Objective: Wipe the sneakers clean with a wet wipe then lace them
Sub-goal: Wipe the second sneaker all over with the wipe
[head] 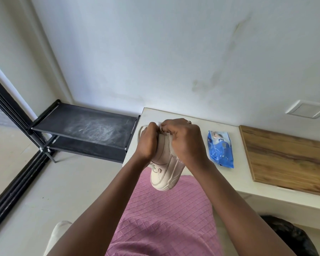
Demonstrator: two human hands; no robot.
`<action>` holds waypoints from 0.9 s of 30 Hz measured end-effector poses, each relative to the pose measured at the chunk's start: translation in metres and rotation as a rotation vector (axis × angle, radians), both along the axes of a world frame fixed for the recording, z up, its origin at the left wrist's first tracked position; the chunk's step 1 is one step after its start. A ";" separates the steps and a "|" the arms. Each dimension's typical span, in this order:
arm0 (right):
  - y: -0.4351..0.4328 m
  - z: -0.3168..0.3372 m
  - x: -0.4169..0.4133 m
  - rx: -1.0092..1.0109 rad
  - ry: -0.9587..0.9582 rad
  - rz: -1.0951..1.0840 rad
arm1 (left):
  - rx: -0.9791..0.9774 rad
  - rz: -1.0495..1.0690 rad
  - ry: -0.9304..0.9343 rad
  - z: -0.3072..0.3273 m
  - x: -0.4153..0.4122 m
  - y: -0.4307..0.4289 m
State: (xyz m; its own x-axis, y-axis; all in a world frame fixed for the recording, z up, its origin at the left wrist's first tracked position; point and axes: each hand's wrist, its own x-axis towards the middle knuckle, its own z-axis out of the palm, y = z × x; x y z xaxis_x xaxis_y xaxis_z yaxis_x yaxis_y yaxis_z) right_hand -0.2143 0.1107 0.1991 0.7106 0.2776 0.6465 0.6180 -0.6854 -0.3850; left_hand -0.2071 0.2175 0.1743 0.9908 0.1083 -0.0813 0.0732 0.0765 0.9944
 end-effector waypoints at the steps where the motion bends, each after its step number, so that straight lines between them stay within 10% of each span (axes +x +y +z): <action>1: -0.002 -0.002 -0.004 0.014 -0.038 0.011 | -0.005 -0.018 -0.003 0.000 0.001 0.000; 9: -0.026 -0.032 -0.033 -0.205 -0.153 0.093 | -0.295 -0.130 0.211 0.019 -0.006 0.007; 14: -0.013 -0.028 -0.031 -0.205 -0.388 -0.040 | 0.038 0.053 0.012 0.017 0.004 0.002; 21: 0.006 0.022 0.002 -0.009 0.112 -0.147 | 0.273 0.095 -0.199 0.010 -0.008 -0.005; 27: -0.001 0.023 -0.012 0.068 0.063 -0.005 | 0.268 0.120 -0.292 0.018 -0.013 -0.002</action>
